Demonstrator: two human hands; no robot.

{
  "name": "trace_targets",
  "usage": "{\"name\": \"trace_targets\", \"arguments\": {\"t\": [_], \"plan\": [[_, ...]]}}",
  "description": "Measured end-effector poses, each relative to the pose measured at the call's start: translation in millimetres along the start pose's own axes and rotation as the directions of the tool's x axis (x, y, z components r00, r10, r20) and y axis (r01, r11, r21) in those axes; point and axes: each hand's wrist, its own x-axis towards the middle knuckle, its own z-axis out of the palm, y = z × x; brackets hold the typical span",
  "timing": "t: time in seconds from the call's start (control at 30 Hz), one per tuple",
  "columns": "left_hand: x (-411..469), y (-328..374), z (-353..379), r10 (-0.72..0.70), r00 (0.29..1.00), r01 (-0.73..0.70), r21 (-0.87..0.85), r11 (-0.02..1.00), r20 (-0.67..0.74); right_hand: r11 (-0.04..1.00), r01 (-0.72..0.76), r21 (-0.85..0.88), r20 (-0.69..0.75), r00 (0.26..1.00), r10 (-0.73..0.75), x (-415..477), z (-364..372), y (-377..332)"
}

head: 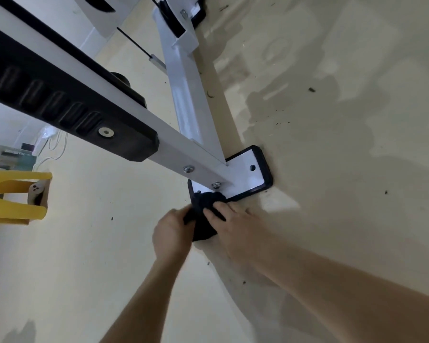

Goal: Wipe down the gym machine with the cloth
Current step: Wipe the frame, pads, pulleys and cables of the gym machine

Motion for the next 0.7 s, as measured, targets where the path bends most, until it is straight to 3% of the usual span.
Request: {"name": "trace_targets", "arguments": {"t": [0.1,0.17,0.23,0.33,0.6,0.7], "plan": [[33.8,5.6,-14.7,-0.2,0.975,0.137,-0.454,0.88,-0.094,1.0,0.008,0.011,-0.021,1.0,-0.008,12.7,4.5,-2.6],[49.1,27.1,-9.6,-0.248,0.967,0.167,-0.59,0.79,-0.058,0.999,-0.042,0.009,-0.009,0.999,0.042,15.7,5.9,-3.5],[46.3,38.0,6.3,-0.152,0.988,0.119,-0.529,0.84,-0.019,0.997,-0.074,-0.039,0.036,0.997,0.075,14.2,8.2,-3.7],[25.8,35.1,26.9,-0.015,0.996,-0.019,-0.394,0.919,-0.083,0.996,-0.029,-0.081,0.012,0.999,0.031,6.8,4.4,3.6],[-37.7,75.0,39.3,-0.022,0.998,0.005,-0.276,0.961,-0.057,0.968,0.014,-0.251,-0.06,0.998,-0.03,-24.8,-20.7,40.7],[-63.6,115.0,48.4,0.167,0.985,-0.164,-0.064,0.984,0.05,0.965,-0.049,-0.258,-0.133,0.991,0.015,-36.2,-38.7,63.3]]}}
